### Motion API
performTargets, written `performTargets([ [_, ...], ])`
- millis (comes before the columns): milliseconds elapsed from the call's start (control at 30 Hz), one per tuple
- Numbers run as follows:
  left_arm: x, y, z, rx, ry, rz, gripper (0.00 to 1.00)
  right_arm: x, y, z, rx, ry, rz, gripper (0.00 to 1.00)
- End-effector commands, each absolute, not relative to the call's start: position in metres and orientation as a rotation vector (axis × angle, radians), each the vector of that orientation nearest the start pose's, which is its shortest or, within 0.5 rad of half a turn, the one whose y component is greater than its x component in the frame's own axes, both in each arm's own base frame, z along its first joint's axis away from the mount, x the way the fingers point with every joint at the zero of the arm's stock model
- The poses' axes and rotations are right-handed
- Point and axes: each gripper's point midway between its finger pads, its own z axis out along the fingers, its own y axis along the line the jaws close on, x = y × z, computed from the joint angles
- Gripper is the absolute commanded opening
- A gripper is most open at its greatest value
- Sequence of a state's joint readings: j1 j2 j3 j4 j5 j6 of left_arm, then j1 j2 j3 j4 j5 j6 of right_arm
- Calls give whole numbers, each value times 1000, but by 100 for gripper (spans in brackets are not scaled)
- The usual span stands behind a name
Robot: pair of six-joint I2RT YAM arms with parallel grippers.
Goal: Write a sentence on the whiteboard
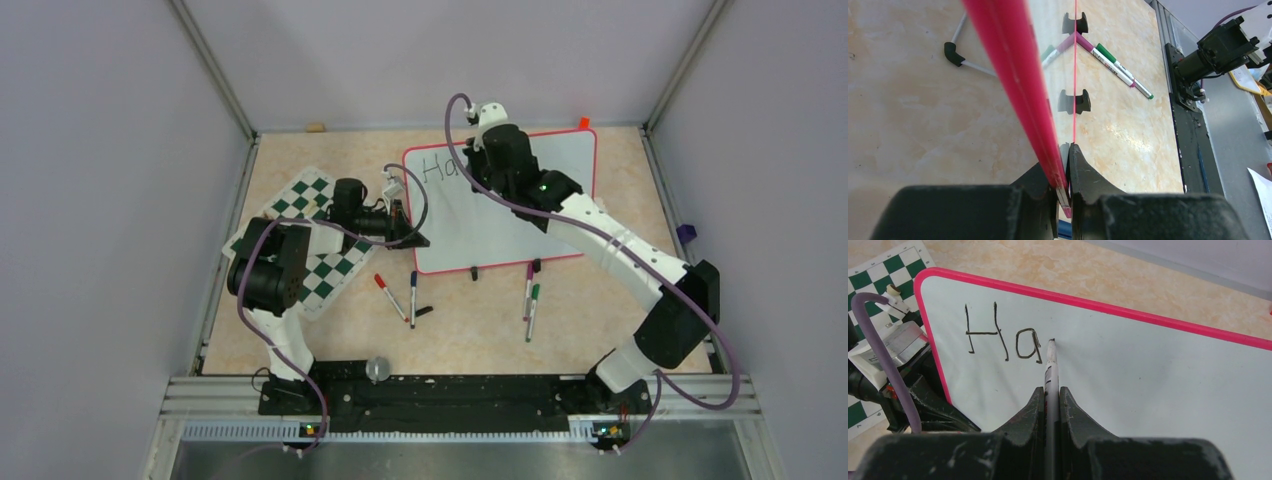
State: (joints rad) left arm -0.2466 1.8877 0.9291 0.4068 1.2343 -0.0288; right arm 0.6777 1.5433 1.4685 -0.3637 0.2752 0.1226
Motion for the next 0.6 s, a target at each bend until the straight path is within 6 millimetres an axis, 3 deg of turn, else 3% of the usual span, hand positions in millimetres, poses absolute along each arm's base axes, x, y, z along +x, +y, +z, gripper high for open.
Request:
performTargets([
  [0, 315, -255, 63, 963, 1830, -1447, 0, 397, 262, 294, -369, 1929, 252, 0],
  [367, 315, -255, 63, 962, 1832, -1441, 0, 408, 257, 287, -344, 1937, 179, 0],
  [567, 316, -255, 63, 962, 1833, -1439, 0, 402, 257, 276, -360, 1969, 190, 0],
])
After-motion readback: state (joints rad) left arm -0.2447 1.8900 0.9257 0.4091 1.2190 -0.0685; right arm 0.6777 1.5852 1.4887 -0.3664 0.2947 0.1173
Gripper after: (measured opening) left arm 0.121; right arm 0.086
